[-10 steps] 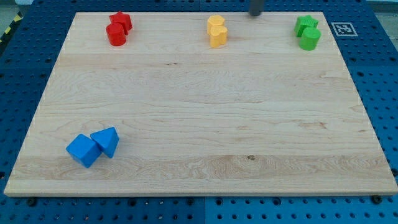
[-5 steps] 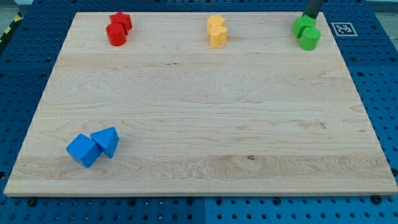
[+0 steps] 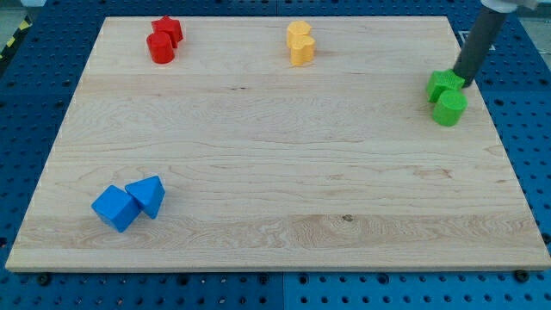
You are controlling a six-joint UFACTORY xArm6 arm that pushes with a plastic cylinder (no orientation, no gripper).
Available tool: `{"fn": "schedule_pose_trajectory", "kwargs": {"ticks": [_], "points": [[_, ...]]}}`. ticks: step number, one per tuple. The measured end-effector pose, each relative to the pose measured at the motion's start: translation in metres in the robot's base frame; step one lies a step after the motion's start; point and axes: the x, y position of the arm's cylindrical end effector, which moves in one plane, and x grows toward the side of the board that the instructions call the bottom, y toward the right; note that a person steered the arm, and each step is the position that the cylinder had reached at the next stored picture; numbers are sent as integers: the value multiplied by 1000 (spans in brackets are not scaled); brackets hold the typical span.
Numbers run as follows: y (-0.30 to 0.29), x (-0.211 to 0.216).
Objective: Move the green blocks towards the center right of the board
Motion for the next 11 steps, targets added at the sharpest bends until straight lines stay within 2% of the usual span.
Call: {"fn": "schedule_pose_trajectory", "kwargs": {"ticks": [1,3,6,8,9,11], "points": [[3,16],[-6,-42],[-16,-14],[-66,-40],[-75,-36],[-68,19]]}}
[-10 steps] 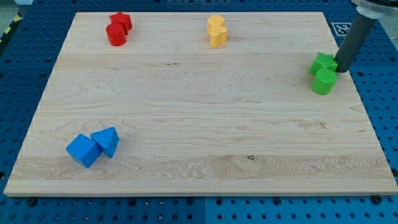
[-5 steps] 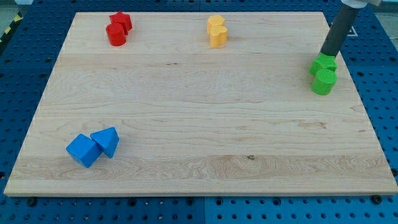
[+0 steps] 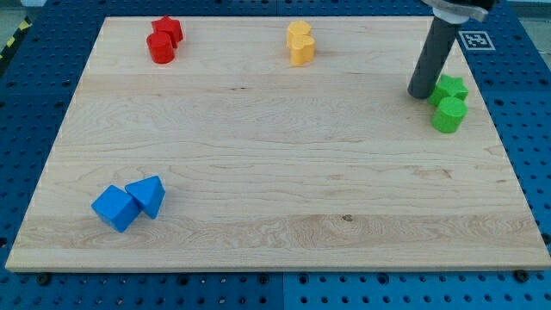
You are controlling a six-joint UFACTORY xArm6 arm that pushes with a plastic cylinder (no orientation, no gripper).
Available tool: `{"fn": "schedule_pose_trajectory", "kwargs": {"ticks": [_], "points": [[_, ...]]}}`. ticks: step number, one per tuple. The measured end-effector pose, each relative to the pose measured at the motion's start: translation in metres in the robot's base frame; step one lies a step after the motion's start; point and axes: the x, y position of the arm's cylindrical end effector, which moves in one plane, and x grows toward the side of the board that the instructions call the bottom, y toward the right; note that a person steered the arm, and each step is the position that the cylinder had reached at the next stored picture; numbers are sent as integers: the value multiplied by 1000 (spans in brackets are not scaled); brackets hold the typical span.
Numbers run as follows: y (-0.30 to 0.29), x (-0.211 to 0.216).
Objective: Move the green blocks towards the center right of the board
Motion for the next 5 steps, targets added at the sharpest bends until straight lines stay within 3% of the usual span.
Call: {"fn": "schedule_pose_trajectory", "kwargs": {"ticks": [3,5], "points": [[-20,10],[-17,40]]}}
